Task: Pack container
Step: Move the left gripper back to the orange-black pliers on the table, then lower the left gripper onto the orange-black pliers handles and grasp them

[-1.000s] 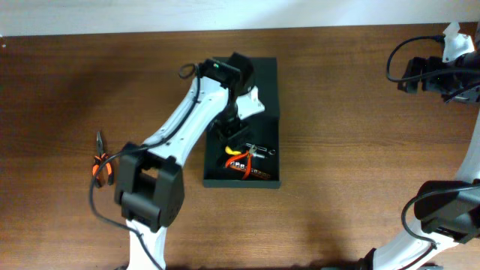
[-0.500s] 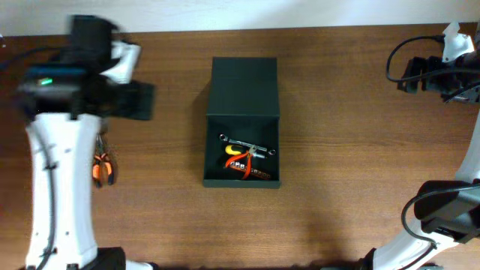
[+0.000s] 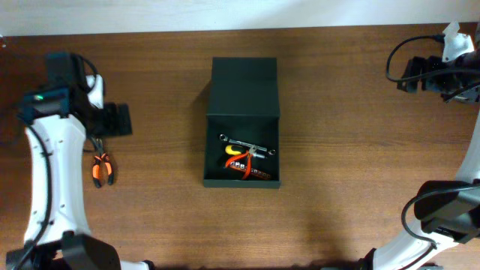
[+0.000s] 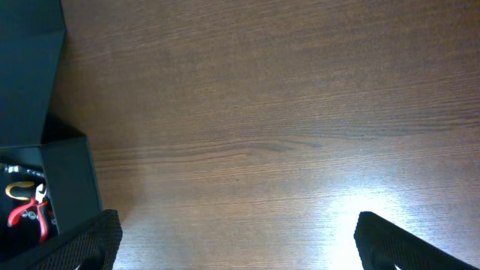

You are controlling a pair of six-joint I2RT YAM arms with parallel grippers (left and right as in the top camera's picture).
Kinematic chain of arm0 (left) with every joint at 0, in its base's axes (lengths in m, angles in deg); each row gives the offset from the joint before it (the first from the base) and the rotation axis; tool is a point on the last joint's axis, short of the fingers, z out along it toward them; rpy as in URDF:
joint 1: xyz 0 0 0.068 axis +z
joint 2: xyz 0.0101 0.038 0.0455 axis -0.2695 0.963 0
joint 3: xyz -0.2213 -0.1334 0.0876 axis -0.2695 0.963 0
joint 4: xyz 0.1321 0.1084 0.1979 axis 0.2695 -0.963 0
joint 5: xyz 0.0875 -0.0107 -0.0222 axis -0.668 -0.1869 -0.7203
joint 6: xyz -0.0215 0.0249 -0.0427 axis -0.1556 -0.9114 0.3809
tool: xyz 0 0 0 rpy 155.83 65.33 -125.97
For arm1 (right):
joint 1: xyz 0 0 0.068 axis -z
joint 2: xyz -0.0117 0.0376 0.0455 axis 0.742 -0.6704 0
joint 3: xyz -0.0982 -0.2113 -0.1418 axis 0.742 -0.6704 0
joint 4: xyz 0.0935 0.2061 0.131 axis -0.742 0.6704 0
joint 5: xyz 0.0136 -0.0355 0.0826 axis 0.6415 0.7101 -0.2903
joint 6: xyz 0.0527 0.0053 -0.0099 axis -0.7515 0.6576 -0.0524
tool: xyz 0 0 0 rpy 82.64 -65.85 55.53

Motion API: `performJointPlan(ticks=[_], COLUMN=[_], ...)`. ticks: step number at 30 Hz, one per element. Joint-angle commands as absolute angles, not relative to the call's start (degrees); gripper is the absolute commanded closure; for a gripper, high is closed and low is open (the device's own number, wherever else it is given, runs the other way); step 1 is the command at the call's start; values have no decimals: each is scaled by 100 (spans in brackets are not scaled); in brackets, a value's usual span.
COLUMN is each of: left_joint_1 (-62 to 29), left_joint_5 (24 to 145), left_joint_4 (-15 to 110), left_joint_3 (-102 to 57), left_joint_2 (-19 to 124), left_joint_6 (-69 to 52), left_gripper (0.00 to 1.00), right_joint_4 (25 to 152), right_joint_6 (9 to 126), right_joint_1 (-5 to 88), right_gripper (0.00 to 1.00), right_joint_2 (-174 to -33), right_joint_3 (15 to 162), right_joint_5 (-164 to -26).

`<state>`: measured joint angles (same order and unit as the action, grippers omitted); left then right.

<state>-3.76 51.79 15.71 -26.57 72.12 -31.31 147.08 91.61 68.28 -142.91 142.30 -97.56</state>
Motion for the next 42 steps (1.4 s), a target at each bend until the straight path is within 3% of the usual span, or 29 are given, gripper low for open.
performJointPlan(ticks=[1, 12, 42], left_joint_1=[-347, -102, 243], left_joint_5=[5304, 5301, 5378], left_joint_4=[1993, 3254, 4290], left_joint_3=[-1857, -253, -198], left_joint_2=[7188, 7194, 8589], left_joint_6=[-3031, -2832, -2731], left_gripper=[1, 1, 1], right_joint_4=[14708, 14710, 14754], right_joint_6=[9096, 9096, 9098], right_joint_1=[6817, 6817, 6817], right_gripper=[1, 1, 1], right_joint_2=[-14107, -14107, -14107], right_joint_3=[14204, 14201, 14201], right_joint_5=[-9872, -9872, -9870])
